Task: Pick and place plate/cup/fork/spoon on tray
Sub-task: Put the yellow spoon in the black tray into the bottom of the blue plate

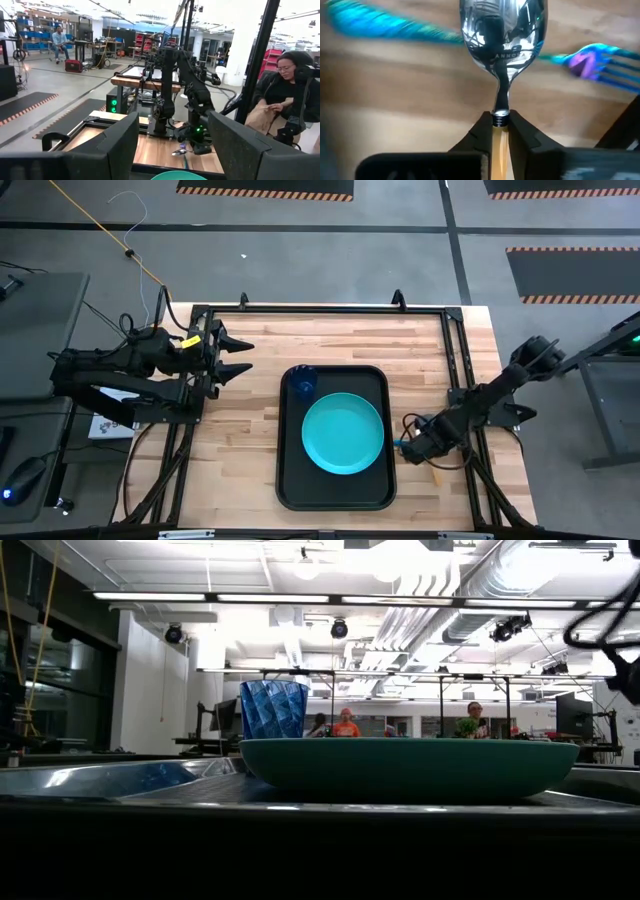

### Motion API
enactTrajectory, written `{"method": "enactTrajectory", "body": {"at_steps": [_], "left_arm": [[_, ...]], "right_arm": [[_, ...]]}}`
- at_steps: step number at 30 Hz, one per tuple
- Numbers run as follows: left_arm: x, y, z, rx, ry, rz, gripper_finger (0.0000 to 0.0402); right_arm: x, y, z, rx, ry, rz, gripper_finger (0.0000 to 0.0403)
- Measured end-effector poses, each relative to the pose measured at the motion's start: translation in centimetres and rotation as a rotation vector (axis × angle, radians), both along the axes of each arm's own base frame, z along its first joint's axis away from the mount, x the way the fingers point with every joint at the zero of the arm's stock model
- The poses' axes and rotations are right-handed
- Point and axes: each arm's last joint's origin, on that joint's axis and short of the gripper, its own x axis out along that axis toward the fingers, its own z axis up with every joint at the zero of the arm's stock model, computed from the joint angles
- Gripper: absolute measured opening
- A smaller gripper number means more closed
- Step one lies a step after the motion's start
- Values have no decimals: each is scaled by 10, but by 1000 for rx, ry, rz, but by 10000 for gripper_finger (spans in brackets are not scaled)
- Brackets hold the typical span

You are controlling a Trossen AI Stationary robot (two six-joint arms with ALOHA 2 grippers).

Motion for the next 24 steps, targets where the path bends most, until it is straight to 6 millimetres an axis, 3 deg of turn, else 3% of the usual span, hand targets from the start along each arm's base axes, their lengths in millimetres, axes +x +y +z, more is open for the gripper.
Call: {"method": "enactTrajectory", "body": {"at_steps": [12,18,24], "left_arm": [[0,0,1,-2,-8,0,229],[0,0,1,-2,-9,0,229],[-1,1,8,-10,-81,33,229]], "right_arm": [[-3,17,69,46,-273,167,7],[7,22,113,2,-673,195,7],[33,13,147,-166,-1011,188,7]]}}
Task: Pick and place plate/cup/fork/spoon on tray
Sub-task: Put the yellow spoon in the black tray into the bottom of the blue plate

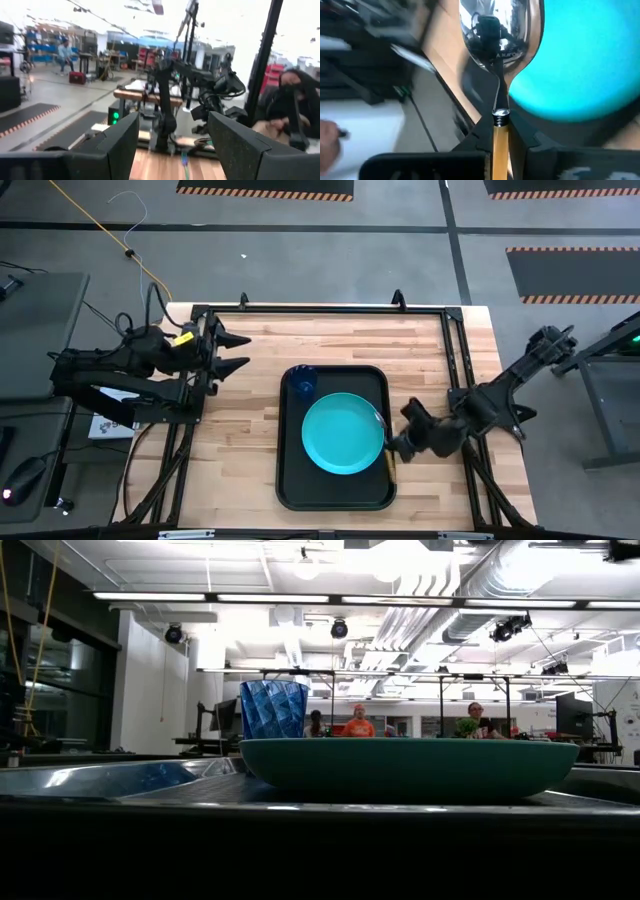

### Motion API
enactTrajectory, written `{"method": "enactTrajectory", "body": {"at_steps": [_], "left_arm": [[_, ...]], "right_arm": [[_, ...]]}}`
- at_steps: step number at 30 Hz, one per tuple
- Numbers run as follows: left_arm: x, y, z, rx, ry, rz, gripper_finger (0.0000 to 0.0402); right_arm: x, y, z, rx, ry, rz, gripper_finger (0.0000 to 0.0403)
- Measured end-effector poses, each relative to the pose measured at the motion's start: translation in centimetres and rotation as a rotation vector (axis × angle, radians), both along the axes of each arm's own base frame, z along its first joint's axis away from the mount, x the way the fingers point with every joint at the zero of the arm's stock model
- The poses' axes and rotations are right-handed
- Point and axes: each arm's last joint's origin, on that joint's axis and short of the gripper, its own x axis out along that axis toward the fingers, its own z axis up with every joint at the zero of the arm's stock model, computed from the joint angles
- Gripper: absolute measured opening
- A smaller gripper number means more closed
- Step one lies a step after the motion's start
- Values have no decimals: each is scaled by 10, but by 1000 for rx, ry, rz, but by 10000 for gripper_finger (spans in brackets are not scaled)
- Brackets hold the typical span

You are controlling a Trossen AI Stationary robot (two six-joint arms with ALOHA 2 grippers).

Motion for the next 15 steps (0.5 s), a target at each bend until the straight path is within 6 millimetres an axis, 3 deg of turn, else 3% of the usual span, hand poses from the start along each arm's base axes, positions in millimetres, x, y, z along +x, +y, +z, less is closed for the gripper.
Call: {"method": "enactTrajectory", "body": {"at_steps": [8,15], "left_arm": [[4,0,-1,-112,-8,-3,229],[45,-6,-17,-256,99,-165,229]], "right_arm": [[48,-41,29,-218,-372,-14,7],[91,-74,38,-355,-643,75,6]]}}
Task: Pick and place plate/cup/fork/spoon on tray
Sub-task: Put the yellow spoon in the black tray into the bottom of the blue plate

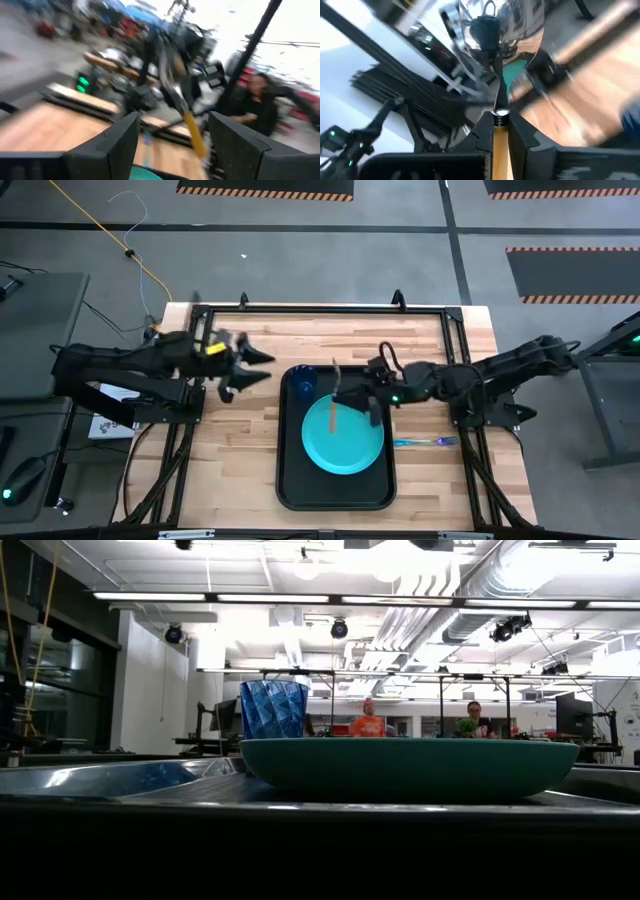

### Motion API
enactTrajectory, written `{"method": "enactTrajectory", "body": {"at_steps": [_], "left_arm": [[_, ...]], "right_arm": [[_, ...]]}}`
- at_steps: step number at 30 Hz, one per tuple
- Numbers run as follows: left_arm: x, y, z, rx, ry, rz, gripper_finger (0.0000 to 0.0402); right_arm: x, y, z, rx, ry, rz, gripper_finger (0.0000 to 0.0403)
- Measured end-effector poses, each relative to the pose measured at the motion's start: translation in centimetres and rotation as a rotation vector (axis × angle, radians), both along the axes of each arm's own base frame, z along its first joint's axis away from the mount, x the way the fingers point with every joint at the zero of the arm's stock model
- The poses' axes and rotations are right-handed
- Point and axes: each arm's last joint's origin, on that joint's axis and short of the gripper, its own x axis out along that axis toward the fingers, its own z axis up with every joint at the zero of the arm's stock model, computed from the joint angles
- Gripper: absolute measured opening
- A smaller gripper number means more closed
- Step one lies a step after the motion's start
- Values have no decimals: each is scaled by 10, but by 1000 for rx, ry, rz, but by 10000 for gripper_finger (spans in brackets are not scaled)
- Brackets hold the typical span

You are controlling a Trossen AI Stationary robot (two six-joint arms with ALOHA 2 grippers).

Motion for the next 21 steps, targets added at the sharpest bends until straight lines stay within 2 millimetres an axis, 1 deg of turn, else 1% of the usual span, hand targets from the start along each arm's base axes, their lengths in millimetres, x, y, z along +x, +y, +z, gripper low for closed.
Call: {"method": "enactTrajectory", "body": {"at_steps": [4,6,8,12,15,21], "left_arm": [[32,-6,-12,-90,20,-158,229],[45,-7,-19,-128,41,-197,229],[55,-8,-26,-176,65,-211,229],[73,-9,-38,-242,94,-216,229],[83,-9,-46,-289,105,-217,229],[99,-10,-60,-362,121,-218,229]], "right_arm": [[19,-15,2,-75,-156,1,6],[24,-20,4,-99,-232,5,6],[27,-24,5,-111,-269,1,6],[33,-28,-1,-118,-255,-2,6],[34,-28,-3,-128,-250,-8,6],[36,-31,-6,-181,-219,-87,6]]}}
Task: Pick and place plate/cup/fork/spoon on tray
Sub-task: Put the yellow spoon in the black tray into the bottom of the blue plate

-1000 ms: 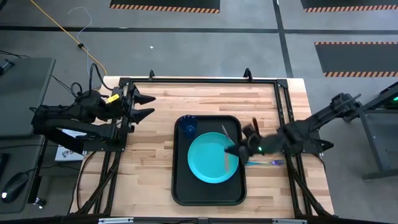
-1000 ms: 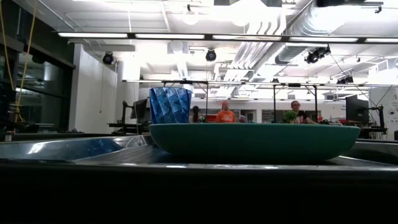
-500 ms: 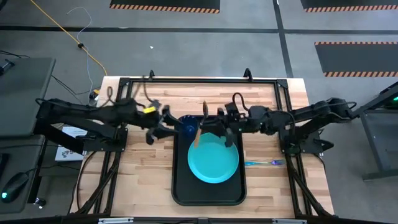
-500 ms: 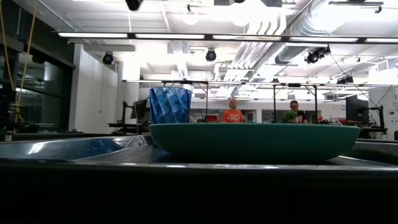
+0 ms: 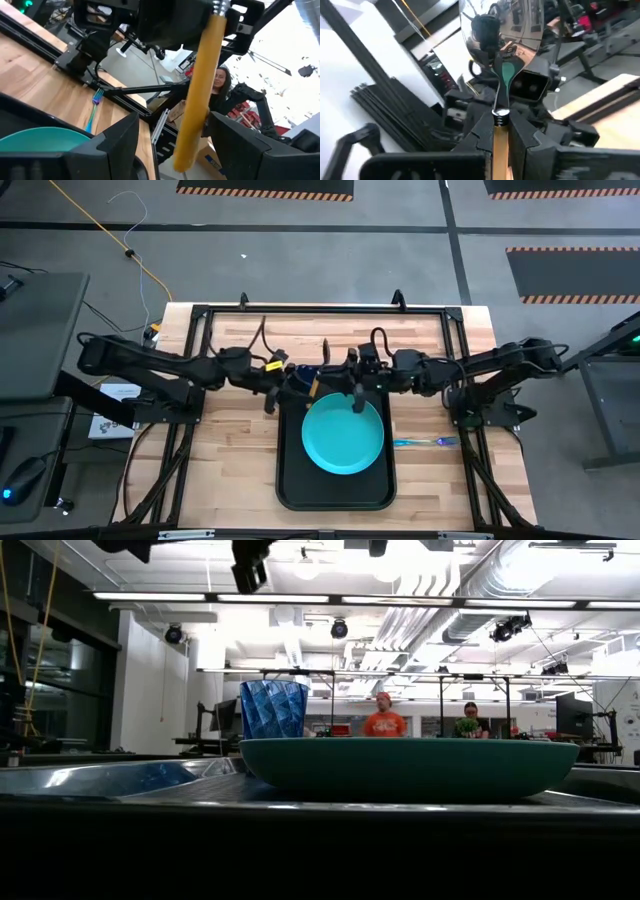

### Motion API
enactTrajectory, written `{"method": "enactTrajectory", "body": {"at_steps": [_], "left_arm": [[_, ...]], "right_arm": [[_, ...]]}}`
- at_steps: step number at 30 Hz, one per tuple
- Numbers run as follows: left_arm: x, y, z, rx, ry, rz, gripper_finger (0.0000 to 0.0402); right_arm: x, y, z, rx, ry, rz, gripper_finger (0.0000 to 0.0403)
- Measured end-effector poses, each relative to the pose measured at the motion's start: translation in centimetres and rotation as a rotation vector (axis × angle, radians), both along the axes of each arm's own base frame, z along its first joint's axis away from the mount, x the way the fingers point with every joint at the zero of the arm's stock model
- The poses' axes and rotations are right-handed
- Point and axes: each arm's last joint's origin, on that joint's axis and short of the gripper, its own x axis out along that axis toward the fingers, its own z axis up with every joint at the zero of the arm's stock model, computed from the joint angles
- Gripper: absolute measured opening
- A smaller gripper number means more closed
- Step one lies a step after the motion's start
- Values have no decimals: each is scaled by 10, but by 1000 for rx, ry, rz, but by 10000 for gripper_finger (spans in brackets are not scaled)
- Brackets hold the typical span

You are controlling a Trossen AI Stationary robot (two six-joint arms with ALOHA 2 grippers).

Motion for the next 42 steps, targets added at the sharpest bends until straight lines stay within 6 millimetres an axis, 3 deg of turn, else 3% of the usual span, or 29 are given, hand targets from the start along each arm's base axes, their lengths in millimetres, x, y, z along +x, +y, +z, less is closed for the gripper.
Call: {"method": "enactTrajectory", "body": {"at_steps": [6,9,12,18,19,26,30,35,42], "left_arm": [[9,0,-13,2,44,2,228],[12,0,-17,3,56,26,206],[13,1,-18,5,59,54,159],[13,3,-16,94,28,42,23],[13,3,-16,101,29,33,18],[3,16,-21,128,166,54,18],[-13,24,-10,168,177,79,18],[-36,29,1,203,217,83,18],[-71,22,-3,120,409,-83,18]], "right_arm": [[1,-4,-5,3,58,-47,5],[1,-4,-8,5,85,-49,5],[1,-4,-11,9,112,-41,5],[1,-4,-12,35,122,-39,4],[1,-4,-13,61,129,-33,8],[-1,-2,-18,173,205,26,53],[-7,-3,-21,203,284,9,93],[-23,-5,-9,185,303,-20,151],[-39,-10,-1,138,335,-99,191]]}}
